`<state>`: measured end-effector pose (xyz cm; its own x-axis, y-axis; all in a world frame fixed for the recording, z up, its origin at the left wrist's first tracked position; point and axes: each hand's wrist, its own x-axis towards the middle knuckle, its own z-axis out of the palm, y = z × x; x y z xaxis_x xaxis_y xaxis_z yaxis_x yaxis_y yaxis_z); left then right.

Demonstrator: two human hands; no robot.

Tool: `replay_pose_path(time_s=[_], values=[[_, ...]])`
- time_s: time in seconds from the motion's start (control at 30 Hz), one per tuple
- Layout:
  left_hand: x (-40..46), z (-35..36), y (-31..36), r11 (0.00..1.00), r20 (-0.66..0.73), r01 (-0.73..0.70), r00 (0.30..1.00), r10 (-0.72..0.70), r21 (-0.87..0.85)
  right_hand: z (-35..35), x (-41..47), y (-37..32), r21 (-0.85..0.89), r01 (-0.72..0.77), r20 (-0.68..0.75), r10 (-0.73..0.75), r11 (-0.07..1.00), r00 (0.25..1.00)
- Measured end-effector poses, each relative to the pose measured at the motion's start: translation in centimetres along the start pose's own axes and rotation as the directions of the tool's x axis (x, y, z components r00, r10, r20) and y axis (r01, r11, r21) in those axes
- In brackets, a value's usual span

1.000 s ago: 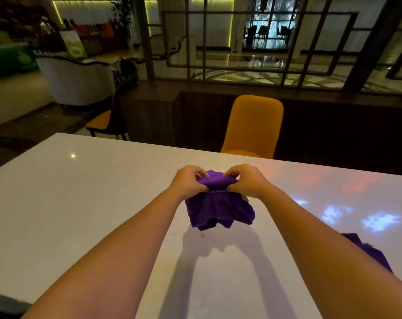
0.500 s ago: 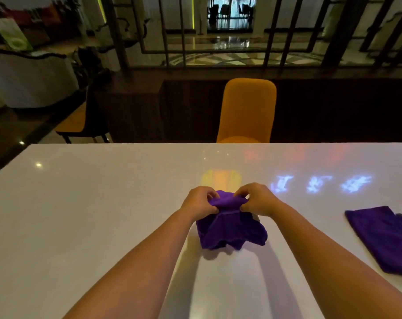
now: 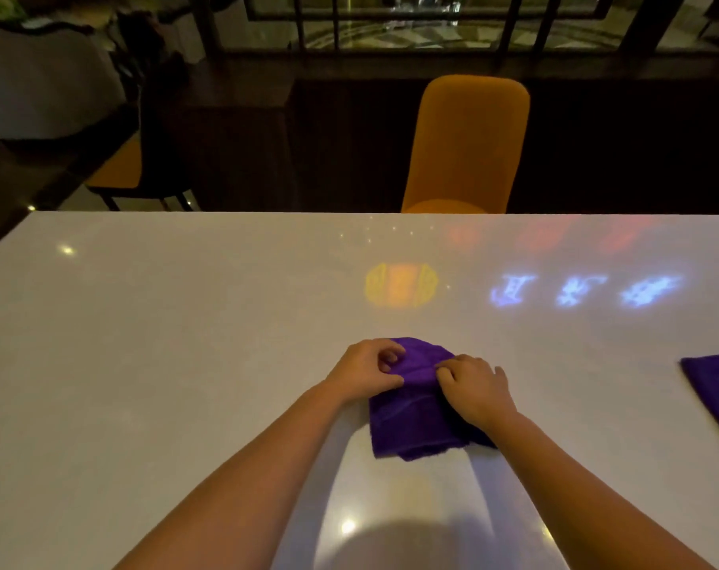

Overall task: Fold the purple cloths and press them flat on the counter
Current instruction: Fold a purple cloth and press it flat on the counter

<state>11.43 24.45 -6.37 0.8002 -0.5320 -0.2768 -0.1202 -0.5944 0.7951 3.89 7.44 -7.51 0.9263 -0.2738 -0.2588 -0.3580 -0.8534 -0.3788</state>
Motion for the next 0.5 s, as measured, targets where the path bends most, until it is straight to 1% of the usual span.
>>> replay_pose_path(time_s=[0.03,0.07,0.1,0.13,0.17,0.2,0.23,0.27,0.33,0.4,0.5], values=[[-0.4,-0.9,-0.8,1.0,-0.065,-0.025,0.998,0.024,-0.009,0.4,0.0,0.0,-0.004,-0.018,-0.043,0.018,1.0,0.999],[-1.0,-1.9,-2.0,0.998,-0.151,-0.057,0.987,0.061,0.03,0.9,0.0,-0.1,-0.023,-0.027,-0.072,0.025,0.999,0.997],[-1.5,-2.9,-3.5,0.99,-0.232,-0.078,0.967,0.103,0.117,1.3,0.0,-0.2,-0.045,-0.028,-0.094,0.023,0.999,0.995],[-2.2,-4.0,-5.4,0.967,-0.285,-0.062,0.949,0.133,0.247,1.8,-0.1,-0.4,-0.052,-0.023,-0.108,0.017,0.998,0.994],[-2.9,-5.0,-7.4,0.922,-0.31,-0.011,0.94,0.141,0.387,2.5,-0.2,-0.8,-0.047,-0.022,-0.112,0.017,0.999,0.994],[-3.4,-5.7,-9.4,0.867,-0.319,0.057,0.94,0.12,0.495,3.2,-0.2,-1.4,-0.038,-0.027,-0.109,0.023,0.999,0.994],[-3.9,-6.2,-11.2,0.822,-0.331,0.128,0.94,0.077,0.555,4.1,-0.3,-2.0,-0.028,-0.041,-0.1,0.038,0.999,0.994],[-4.3,-6.4,-12.6,0.796,-0.357,0.194,0.934,0.029,0.574,4.9,-0.3,-2.5,-0.021,-0.056,-0.097,0.054,0.998,0.994],[-4.8,-6.3,-14.7,0.784,-0.416,0.283,0.909,-0.035,0.552,6.5,-0.1,-3.3,-0.026,-0.093,-0.133,0.089,0.995,0.987],[-5.1,-5.9,-16.2,0.764,-0.436,0.319,0.898,-0.054,0.561,7.5,0.2,-3.8,-0.055,-0.135,-0.182,0.123,0.989,0.976],[-4.8,-5.8,-17.4,0.764,-0.458,0.315,0.888,-0.029,0.563,8.4,0.8,-5.7,-0.018,-0.181,-0.224,0.172,0.983,0.959]])
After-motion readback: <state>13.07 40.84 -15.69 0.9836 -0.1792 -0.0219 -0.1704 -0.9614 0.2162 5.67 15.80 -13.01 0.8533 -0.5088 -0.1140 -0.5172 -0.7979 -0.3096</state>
